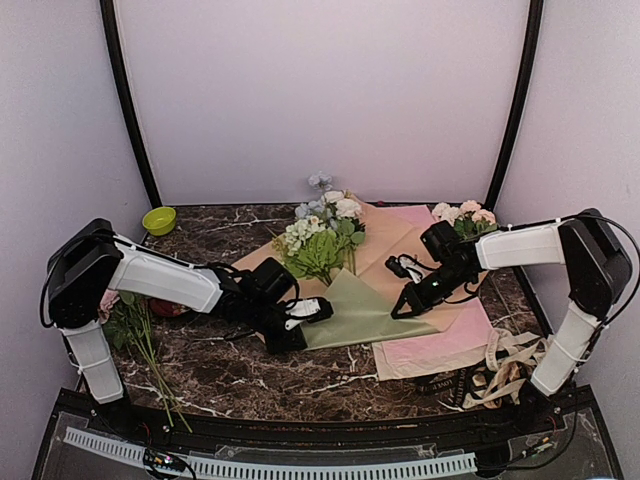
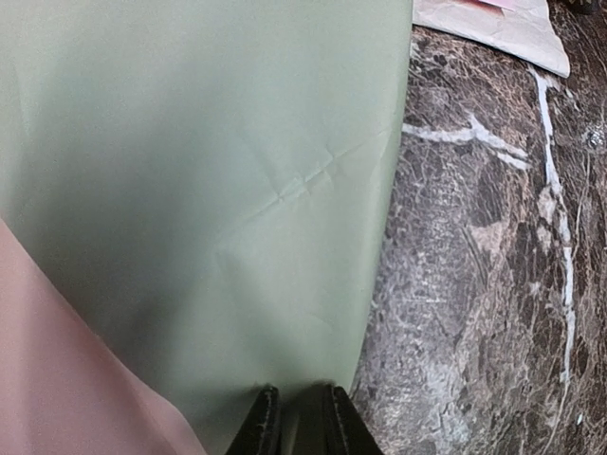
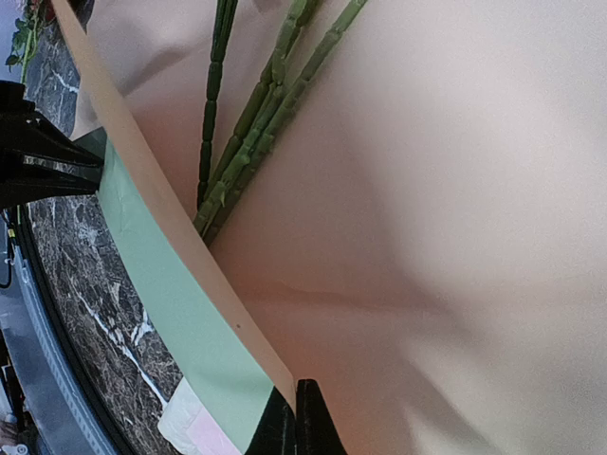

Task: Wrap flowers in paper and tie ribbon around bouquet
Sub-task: Press the fold line of the 1/4-folded wrapping paper.

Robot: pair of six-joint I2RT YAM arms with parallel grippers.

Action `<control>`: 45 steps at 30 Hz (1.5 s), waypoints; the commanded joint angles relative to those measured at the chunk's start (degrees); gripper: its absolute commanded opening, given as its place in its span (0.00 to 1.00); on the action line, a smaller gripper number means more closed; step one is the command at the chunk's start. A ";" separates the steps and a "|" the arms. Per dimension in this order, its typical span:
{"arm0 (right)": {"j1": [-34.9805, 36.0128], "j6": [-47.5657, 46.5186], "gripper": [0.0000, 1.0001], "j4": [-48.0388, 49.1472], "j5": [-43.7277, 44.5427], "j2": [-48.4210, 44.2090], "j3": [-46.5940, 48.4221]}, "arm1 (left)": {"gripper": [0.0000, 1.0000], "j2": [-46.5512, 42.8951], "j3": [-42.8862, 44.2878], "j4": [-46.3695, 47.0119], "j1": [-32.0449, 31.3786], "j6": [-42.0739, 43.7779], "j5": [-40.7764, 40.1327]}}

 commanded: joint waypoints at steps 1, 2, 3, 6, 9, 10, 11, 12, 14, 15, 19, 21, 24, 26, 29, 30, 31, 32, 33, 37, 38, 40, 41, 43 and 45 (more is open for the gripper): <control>0.13 -0.49 0.00 -1.20 4.33 -0.41 1.72 | 0.16 -1.61 -3.26 -3.92 -0.05 1.12 0.60; 0.12 -0.49 0.00 -1.60 4.90 -0.13 1.81 | 0.16 -1.69 -3.55 -3.84 -0.09 0.81 0.82; 0.10 -0.26 0.00 -1.82 5.51 0.17 1.90 | 0.16 -1.57 -3.79 -3.91 -0.06 0.52 0.92; 0.13 0.83 0.10 -3.67 8.84 0.03 2.99 | 0.16 -1.19 -4.22 -3.50 -0.08 -0.26 0.97; 0.12 2.95 0.14 -5.14 13.42 -3.59 4.86 | 0.16 -1.17 -4.49 -2.85 -0.10 -0.50 0.91; 0.14 4.19 0.17 -5.73 15.59 -5.31 5.71 | 0.16 -1.10 -4.71 -2.62 -0.06 -0.46 0.69; 0.18 5.86 0.22 -6.65 18.37 -8.03 6.82 | 0.15 -1.09 -4.87 -2.35 -0.09 -0.47 0.45; 0.19 7.89 0.25 -7.65 22.03 -10.25 7.88 | 0.15 -1.04 -5.13 -2.12 -0.07 -0.51 0.37; 1.34 11.96 0.25 -9.22 28.41 -14.21 9.76 | 0.15 -1.10 -5.37 -1.74 -0.11 -0.96 0.44; 2.57 12.85 0.23 -8.86 29.09 -16.05 9.77 | 0.15 -1.16 -5.43 -1.75 -0.11 -1.07 0.60; 8.40 22.69 0.15 10.75 8.87 -18.97 -1.70 | 0.15 -1.89 -5.96 -1.17 -0.11 -1.31 0.97; 11.83 28.55 0.08 21.78 0.55 -15.32 -5.24 | 0.15 -2.20 -6.15 -1.02 -0.11 -1.63 1.57; 16.55 36.33 0.02 37.92 -4.43 -8.64 -7.02 | 0.14 -2.25 -6.37 -0.79 -0.32 -2.13 2.27; 18.20 40.02 0.00 45.17 -7.56 -3.36 -7.29 | 0.13 -2.11 -6.37 -0.81 -0.69 -2.05 1.90; 19.17 41.71 0.00 48.18 -9.41 2.93 -6.40 | 0.12 -1.88 -6.46 -0.87 -1.10 -1.79 0.91; 19.29 42.18 0.00 48.91 -10.70 4.67 -5.91 | 0.12 -1.88 -6.48 -0.94 -1.22 -1.78 0.75; 19.56 42.51 0.00 49.15 -11.88 6.39 -5.30 | 0.12 -1.95 -6.50 -1.02 -1.25 -1.79 0.76; 19.84 42.30 0.00 48.45 -12.59 7.86 -4.34 | 0.12 -2.04 -6.60 -0.98 -1.25 -1.83 0.77; 20.12 41.60 0.00 46.93 -12.88 9.46 -3.48 | 0.12 -2.05 -6.60 -1.09 -1.27 -1.82 0.77; 20.69 37.62 0.00 38.91 -12.99 12.98 -0.10 | 0.12 -2.05 -6.47 -1.24 -1.33 -1.77 0.98; 20.69 36.96 0.00 37.42 -12.36 13.53 0.38 | 0.12 -1.98 -6.47 -1.24 -1.34 -1.78 0.98; 20.63 35.56 0.00 33.92 -11.25 14.94 1.72 | 0.12 -1.81 -6.30 -1.37 -1.34 -1.71 1.13; 20.65 35.08 0.00 32.29 -10.74 15.59 2.52 | 0.12 -1.77 -6.40 -1.37 -1.34 -1.68 1.15; 20.25 34.24 0.00 29.16 -9.36 16.59 4.04 | 0.12 -1.70 -6.38 -1.66 -1.34 -1.48 1.01; 19.48 34.07 0.00 26.36 -7.63 16.91 4.13 | 0.12 -1.61 -6.36 -2.09 -1.34 -1.18 0.84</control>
